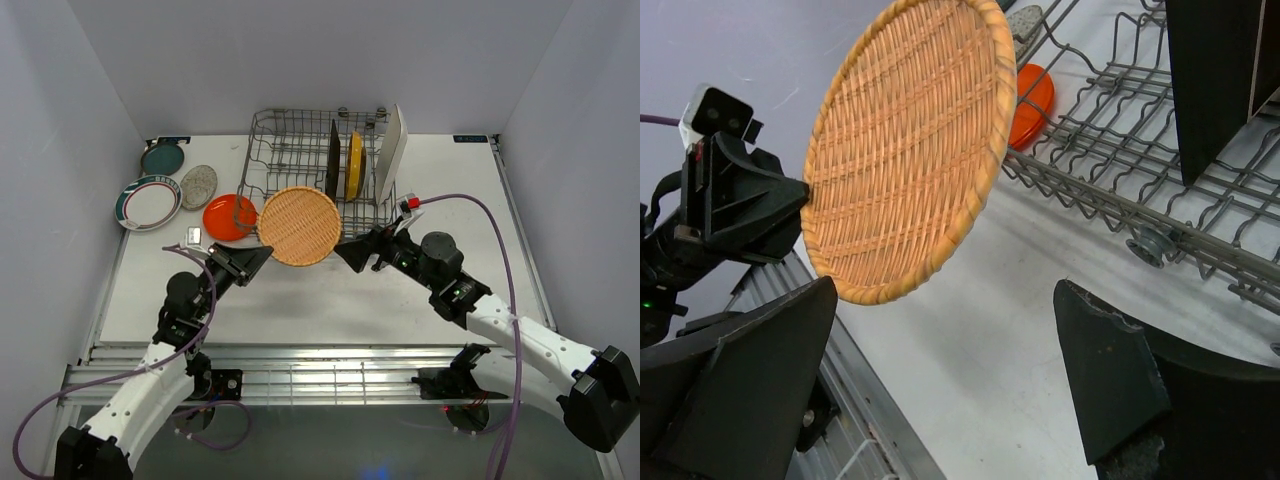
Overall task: Load the plates into the dish rack
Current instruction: Insert the plate into the dish rack.
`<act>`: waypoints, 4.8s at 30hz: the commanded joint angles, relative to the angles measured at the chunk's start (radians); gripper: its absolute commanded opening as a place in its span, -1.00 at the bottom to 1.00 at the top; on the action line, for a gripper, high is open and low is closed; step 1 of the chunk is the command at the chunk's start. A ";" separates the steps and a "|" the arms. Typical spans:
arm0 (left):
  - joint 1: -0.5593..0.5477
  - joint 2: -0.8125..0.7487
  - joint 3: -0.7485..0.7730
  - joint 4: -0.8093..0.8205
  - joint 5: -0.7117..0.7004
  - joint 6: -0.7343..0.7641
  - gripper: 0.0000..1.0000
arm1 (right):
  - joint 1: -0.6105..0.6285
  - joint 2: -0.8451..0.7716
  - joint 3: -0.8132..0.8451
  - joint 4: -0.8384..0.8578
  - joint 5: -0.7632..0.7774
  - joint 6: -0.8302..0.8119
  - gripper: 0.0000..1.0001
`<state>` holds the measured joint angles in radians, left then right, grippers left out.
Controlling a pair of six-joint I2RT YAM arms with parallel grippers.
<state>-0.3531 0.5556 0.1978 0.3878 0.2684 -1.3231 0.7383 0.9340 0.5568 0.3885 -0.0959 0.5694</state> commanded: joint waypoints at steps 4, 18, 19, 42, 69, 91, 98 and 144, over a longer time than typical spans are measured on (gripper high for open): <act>-0.006 0.053 0.020 0.161 0.034 0.002 -1.00 | -0.033 0.014 0.002 0.050 -0.090 0.037 0.69; -0.018 0.125 -0.008 0.286 0.103 -0.039 -1.00 | -0.123 0.034 -0.046 0.171 -0.258 0.127 0.55; -0.023 0.130 -0.009 0.292 0.106 -0.042 -1.00 | -0.125 0.031 -0.047 0.179 -0.268 0.127 0.53; -0.107 0.268 -0.015 0.431 0.120 -0.018 -1.00 | -0.171 0.031 -0.086 0.282 -0.331 0.222 -0.84; -0.107 0.282 -0.054 0.393 0.046 0.044 0.96 | -0.175 -0.098 -0.089 0.172 -0.184 0.149 -0.84; -0.104 -0.002 0.268 -0.728 -0.158 0.409 0.96 | -0.093 -0.015 0.187 -0.192 0.206 -0.058 -0.84; -0.104 0.050 0.399 -0.891 -0.299 0.470 0.95 | -0.010 0.204 0.505 -0.351 0.366 -0.118 -0.84; -0.104 0.015 0.523 -0.969 -0.414 0.753 0.96 | 0.168 1.217 1.552 -0.510 1.200 -0.414 -0.84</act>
<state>-0.4557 0.5850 0.7261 -0.5907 -0.1463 -0.5831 0.9035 2.1384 2.0396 -0.2333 1.0187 0.1867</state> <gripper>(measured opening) 0.978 0.132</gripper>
